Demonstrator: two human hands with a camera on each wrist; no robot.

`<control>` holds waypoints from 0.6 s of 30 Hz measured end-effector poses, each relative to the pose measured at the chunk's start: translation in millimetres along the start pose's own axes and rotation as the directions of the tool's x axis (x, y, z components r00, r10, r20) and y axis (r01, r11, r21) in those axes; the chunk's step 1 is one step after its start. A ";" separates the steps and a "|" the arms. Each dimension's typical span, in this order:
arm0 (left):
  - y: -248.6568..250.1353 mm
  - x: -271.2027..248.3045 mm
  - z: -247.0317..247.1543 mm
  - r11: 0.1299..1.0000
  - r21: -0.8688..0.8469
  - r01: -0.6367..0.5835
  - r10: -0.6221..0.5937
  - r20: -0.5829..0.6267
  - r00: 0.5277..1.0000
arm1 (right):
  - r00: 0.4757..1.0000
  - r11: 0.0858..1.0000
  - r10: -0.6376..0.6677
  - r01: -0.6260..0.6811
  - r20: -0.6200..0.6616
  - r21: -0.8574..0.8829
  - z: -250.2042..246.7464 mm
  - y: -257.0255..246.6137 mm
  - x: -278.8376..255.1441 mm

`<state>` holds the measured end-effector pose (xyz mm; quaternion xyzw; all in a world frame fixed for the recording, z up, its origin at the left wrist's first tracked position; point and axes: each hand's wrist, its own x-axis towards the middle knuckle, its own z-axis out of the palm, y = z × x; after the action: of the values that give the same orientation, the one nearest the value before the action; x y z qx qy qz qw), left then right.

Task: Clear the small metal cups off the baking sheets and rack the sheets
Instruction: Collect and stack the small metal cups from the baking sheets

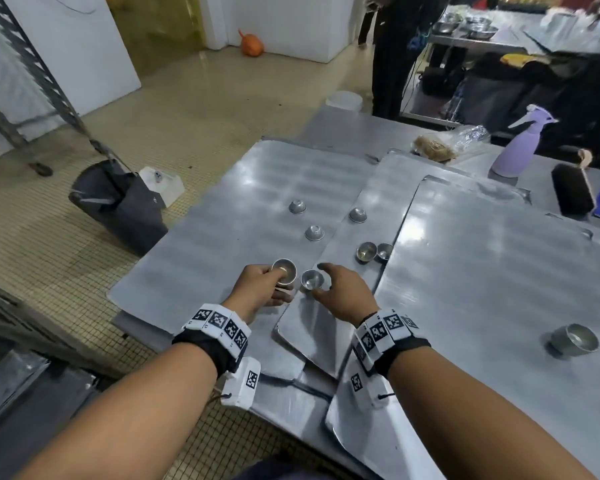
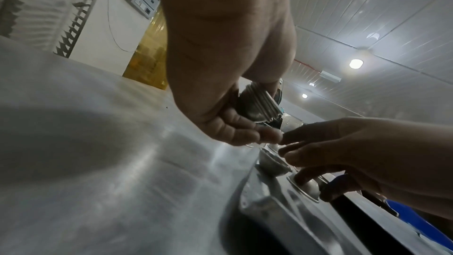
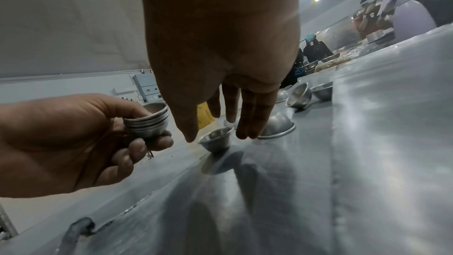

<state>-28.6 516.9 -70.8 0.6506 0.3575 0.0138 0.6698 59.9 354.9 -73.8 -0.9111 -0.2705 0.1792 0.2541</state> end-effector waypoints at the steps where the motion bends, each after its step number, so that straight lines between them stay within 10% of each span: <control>1: 0.6 1.5 -3.3 1.000 0.020 0.001 -0.001 0.010 1.000 | 1.000 1.000 0.004 -0.004 0.010 -0.020 4.0 -3.8 3.6; 18: -6.0 34.0 -38.7 0.995 0.100 0.021 -0.029 0.076 0.997 | 0.990 0.981 0.142 -0.140 0.004 -0.132 28.2 -19.1 27.4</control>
<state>-25.3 565.7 -87.8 0.6785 0.3398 -0.0374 0.6502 60.8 395.1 -91.0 -0.9415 -0.2181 0.1849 0.1784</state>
